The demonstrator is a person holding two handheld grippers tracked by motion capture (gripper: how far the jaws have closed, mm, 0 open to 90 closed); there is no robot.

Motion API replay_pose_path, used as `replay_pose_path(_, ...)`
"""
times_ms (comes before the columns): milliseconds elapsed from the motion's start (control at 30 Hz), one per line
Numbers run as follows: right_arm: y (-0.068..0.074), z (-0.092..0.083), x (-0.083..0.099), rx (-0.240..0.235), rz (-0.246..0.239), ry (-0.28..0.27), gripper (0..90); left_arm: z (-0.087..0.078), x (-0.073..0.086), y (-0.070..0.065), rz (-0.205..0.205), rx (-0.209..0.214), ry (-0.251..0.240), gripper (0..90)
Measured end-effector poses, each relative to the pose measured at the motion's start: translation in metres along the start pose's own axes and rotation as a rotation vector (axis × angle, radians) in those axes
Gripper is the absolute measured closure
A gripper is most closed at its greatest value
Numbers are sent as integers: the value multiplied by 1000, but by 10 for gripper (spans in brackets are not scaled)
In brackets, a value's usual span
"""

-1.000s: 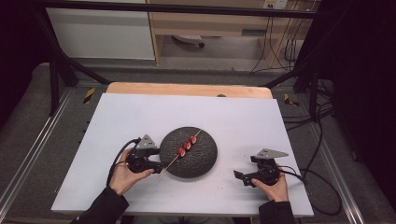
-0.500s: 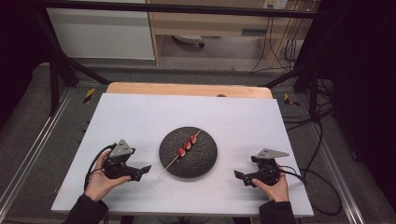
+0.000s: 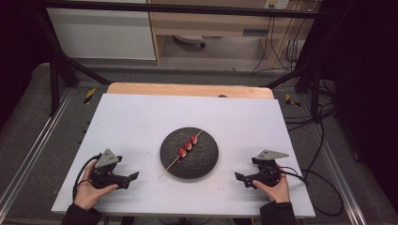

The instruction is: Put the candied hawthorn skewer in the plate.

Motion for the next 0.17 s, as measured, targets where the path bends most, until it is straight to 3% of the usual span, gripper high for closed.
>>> replay_pose_path(167, 0, 1, 1, 0, -5, 8, 5, 0, 2, 1, -3, -1, 4, 67)
Point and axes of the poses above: each handheld gripper's, and its own axes: z roughly forward along the jaws, x roughly out of its underside, y roughly to its left, the point moved 10 cm from there along z, roughly forward along the jaws, and after that the axes turned 1 degree about z, right-handed, at the moved point
